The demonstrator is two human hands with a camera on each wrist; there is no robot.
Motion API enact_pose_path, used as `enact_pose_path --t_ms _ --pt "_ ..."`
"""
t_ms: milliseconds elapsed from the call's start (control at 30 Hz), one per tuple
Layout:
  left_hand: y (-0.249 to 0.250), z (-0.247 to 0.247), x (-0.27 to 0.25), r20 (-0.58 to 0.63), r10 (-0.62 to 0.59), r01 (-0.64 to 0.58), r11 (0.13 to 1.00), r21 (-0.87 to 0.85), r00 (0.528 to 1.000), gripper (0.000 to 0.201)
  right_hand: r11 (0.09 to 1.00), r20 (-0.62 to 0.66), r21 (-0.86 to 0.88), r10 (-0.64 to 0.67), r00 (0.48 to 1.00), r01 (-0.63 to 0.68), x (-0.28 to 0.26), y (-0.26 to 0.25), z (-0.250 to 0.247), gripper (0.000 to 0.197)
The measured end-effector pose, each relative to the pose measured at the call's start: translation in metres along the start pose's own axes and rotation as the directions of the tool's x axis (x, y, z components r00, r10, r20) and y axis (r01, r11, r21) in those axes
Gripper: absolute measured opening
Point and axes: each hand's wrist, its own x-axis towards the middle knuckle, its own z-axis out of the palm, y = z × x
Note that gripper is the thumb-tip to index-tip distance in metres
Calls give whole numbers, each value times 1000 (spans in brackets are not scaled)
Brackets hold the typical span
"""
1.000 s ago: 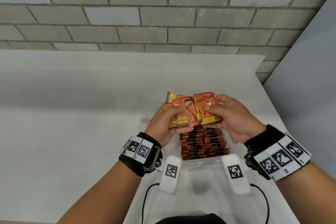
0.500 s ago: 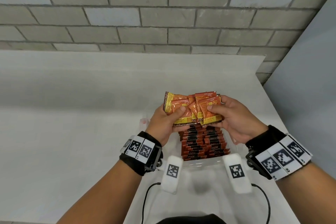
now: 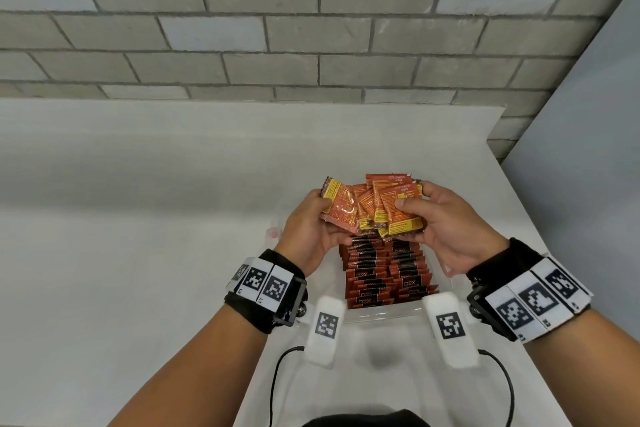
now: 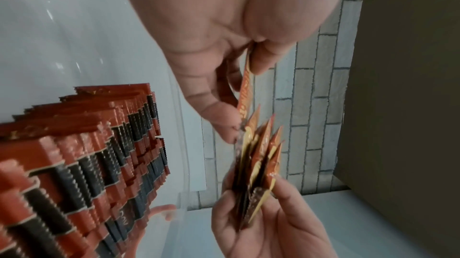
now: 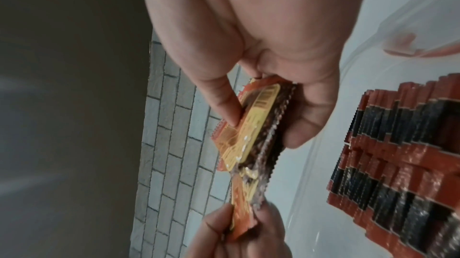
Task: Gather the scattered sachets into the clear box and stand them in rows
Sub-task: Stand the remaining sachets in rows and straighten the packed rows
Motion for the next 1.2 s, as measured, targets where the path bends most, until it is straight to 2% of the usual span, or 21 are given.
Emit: enact_pose_path --t_ms 100,167,333,400,467,533,567,600,667,700,733,800,833,867,967,1000,1033,1100,1167,1200 --pt "-1 -3 2 43 37 -45 982 185 998 9 999 -3 -35 -13 1000 13 1 -5 -5 22" --pt "-1 -2 1 68 73 -90 950 300 995 12 998 11 -67 -15 1000 16 0 -7 -4 21" --pt "4 13 -5 143 60 -118 889 442 988 54 998 96 -64 -19 995 25 -5 -7 7 22" --pt "8 17 -7 182 83 -167 842 513 980 60 999 108 -12 -29 994 30 -7 -7 10 26" --pt "10 16 -10 235 81 -183 872 453 969 68 993 127 113 -49 991 35 -10 -6 13 32" --pt "8 13 -12 290 17 -97 960 263 957 86 979 195 200 -67 979 27 -15 -5 19 38" --pt "6 15 -14 334 -7 -55 983 174 943 82 979 239 203 -76 968 26 -17 -3 24 39" --pt "5 17 -16 364 -11 -33 993 115 931 66 986 266 161 -83 960 41 -19 -2 30 37" --pt "7 25 -18 302 8 -16 1000 23 953 27 983 248 -78 -141 958 164 -21 -3 41 28" --pt "8 27 -18 259 8 -1 1000 -30 966 22 933 226 -262 -189 956 246 -21 -5 43 26" --pt "10 27 -18 237 4 13 997 -70 972 24 837 218 -453 -231 948 308 -20 -8 42 27" --pt "13 28 -21 262 -2 34 993 -116 965 24 629 205 -702 -272 940 335 -18 -13 37 43" --pt "13 28 -23 279 -7 43 991 -124 960 24 600 193 -727 -287 938 334 -19 -15 34 54" --pt "13 28 -25 278 -25 63 990 -129 960 26 614 186 -709 -313 931 348 -21 -16 32 63" --pt "12 27 -26 223 -80 106 988 -109 972 39 739 238 -498 -387 891 454 -32 -20 30 76" --pt "12 28 -26 216 -98 119 989 -89 972 36 741 286 -471 -385 878 478 -37 -20 30 84" --pt "12 29 -27 224 -113 134 988 -76 968 28 700 344 -513 -362 866 496 -41 -20 30 97" --pt "11 33 -28 275 -144 167 984 -61 951 14 511 450 -673 -293 844 536 -45 -18 34 120" --pt "9 34 -28 329 -161 182 983 -33 930 9 332 475 -765 -288 831 552 -45 -15 38 123" --pt "8 35 -29 360 -146 176 983 -52 921 9 301 461 -780 -316 829 549 -45 -15 39 120"
